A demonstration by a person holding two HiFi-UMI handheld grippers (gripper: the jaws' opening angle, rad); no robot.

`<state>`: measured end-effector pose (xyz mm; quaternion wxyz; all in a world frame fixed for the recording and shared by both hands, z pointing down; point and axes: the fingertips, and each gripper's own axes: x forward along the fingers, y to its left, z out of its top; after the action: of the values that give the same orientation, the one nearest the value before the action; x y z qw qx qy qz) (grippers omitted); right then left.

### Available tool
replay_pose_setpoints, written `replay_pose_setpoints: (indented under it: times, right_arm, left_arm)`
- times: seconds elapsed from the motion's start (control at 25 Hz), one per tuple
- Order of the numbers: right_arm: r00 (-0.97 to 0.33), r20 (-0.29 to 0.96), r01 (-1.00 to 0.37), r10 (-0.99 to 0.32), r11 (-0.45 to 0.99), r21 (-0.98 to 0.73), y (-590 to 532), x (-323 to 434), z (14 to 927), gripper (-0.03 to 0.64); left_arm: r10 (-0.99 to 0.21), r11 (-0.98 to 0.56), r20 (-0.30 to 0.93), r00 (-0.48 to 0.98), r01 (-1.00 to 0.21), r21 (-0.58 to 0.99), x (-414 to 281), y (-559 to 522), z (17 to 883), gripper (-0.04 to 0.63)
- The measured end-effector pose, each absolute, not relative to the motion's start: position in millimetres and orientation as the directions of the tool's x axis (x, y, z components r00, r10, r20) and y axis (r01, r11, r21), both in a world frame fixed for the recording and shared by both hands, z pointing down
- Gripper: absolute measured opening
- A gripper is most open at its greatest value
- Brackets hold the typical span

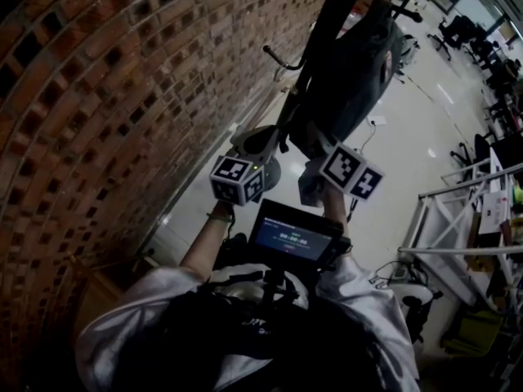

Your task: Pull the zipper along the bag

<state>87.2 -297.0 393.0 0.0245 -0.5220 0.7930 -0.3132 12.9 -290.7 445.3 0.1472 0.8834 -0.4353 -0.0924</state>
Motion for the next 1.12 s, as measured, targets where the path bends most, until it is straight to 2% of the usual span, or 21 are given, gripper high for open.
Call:
replay_pose_setpoints:
  times: [1.12]
  right_arm:
    - [-0.526, 0.284, -0.743, -0.802, 0.27, -0.612, -299, 80, 339, 0.008]
  left_arm:
    - [-0.798, -0.574, -0.049, 0.601, -0.733, 0.365, 13, -286, 442, 0.023]
